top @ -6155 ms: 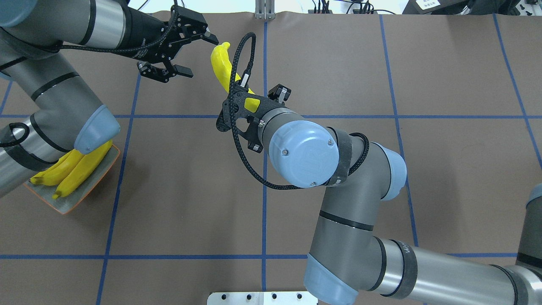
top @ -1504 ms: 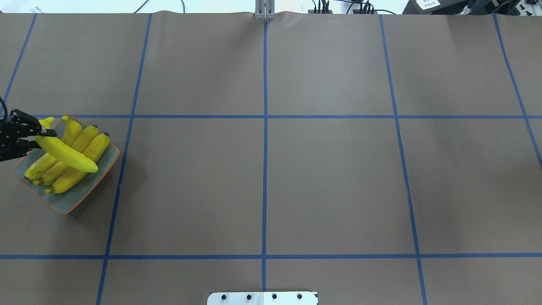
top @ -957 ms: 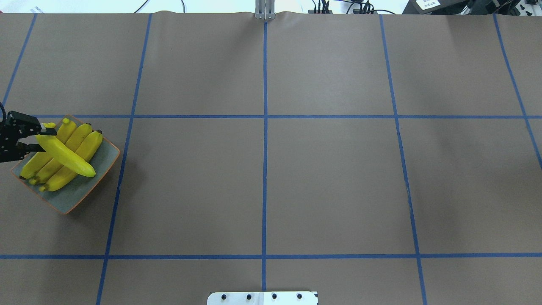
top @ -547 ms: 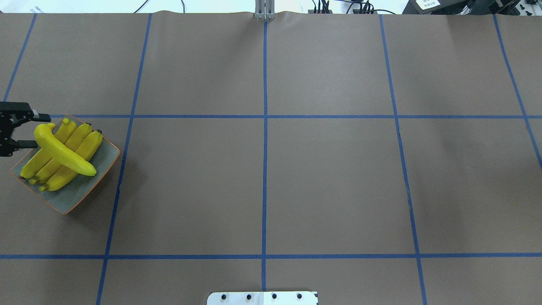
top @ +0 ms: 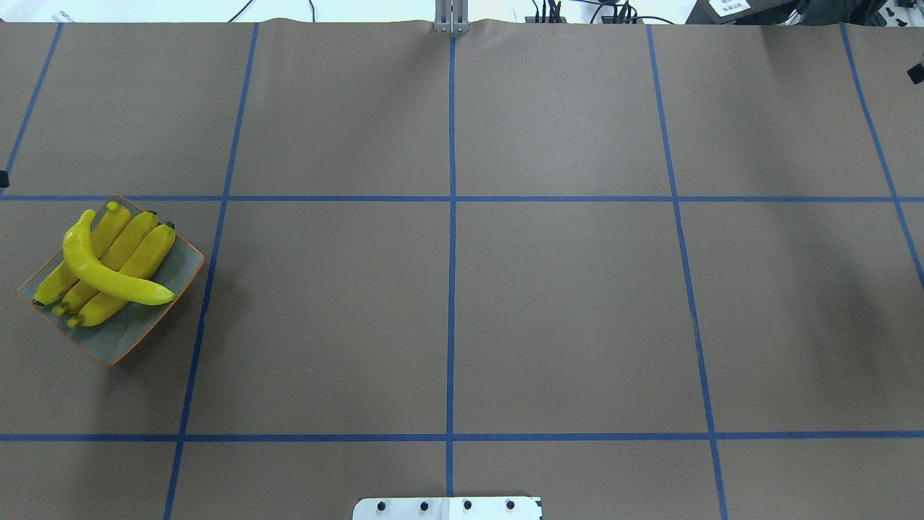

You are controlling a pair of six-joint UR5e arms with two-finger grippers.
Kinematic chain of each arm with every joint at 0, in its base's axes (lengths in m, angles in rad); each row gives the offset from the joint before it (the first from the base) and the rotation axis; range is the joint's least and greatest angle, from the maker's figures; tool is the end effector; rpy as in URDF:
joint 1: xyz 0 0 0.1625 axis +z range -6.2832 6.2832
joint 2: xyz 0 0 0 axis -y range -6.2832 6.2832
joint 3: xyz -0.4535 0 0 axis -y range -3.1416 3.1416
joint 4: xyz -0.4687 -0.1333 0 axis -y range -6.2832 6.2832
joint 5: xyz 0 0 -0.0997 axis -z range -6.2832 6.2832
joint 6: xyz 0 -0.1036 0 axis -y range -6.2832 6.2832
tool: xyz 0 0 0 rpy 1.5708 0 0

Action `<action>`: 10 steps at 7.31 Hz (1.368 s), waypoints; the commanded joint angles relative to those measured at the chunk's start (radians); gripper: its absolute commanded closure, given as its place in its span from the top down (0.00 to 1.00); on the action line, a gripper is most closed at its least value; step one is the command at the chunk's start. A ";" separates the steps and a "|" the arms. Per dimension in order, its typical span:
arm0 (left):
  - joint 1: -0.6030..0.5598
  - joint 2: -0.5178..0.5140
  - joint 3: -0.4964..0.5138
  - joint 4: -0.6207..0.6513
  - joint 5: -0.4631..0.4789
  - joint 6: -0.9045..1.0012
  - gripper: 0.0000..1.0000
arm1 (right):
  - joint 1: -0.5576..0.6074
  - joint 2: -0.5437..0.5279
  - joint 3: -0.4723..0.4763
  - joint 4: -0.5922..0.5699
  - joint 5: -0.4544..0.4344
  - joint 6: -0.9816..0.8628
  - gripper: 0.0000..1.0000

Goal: Transfer all bananas from basket to plate

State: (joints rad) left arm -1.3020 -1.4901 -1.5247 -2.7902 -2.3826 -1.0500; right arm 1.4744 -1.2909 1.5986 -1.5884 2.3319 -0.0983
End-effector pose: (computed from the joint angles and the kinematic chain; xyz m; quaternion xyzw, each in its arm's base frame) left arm 0.0867 -0.5337 0.6181 0.1706 0.5591 -0.1092 0.8040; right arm -0.0048 -0.6917 0.4998 0.1346 -0.3674 -0.1427 0.9091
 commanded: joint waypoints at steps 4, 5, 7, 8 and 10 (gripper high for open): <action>-0.284 0.005 -0.015 0.720 0.076 1.096 1.00 | 0.030 -0.100 0.003 0.004 -0.037 -0.001 1.00; -0.299 -0.004 -0.032 0.874 0.083 1.175 1.00 | 0.030 -0.102 0.004 0.004 -0.036 -0.001 1.00; -0.324 -0.004 -0.136 1.190 0.082 1.231 1.00 | 0.032 -0.105 0.004 0.004 -0.036 0.005 1.00; -0.329 0.014 -0.205 1.319 0.071 1.230 1.00 | 0.032 -0.107 0.003 0.002 -0.036 0.006 1.00; -0.329 0.010 -0.277 1.477 0.065 1.222 1.00 | 0.032 -0.114 0.003 0.002 -0.037 0.008 1.00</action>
State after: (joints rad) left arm -1.6293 -1.4805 -1.7527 -1.4032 -2.3131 0.1734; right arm 1.5062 -1.4014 1.6017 -1.5859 2.2961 -0.0915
